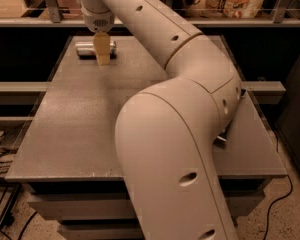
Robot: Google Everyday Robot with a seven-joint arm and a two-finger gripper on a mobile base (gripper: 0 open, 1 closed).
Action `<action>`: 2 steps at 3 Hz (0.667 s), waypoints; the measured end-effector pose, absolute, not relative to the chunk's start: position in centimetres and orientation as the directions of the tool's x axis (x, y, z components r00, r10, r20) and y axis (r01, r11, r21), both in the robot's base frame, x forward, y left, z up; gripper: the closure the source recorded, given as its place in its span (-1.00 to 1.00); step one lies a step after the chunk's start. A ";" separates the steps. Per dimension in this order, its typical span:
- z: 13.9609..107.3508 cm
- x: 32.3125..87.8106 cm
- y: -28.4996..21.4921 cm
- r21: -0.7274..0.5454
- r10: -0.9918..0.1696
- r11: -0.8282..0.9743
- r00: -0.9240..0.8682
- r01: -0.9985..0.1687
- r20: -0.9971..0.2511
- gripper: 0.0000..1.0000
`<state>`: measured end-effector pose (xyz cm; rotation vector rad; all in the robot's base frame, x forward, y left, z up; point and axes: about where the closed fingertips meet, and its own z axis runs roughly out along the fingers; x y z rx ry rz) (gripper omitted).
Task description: Place redbull can upright
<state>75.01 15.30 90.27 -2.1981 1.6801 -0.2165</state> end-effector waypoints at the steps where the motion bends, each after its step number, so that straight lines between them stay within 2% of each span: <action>1: 89.1 76.0 16.8 -0.382 -0.957 -0.228 0.279 -0.896 -0.083 -1.00; 2: 87.5 77.1 18.6 -0.387 -0.960 -0.233 0.275 -0.892 -0.058 -1.00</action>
Offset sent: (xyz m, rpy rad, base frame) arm 0.0349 0.0503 -0.0395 -0.0795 -0.0339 -0.0179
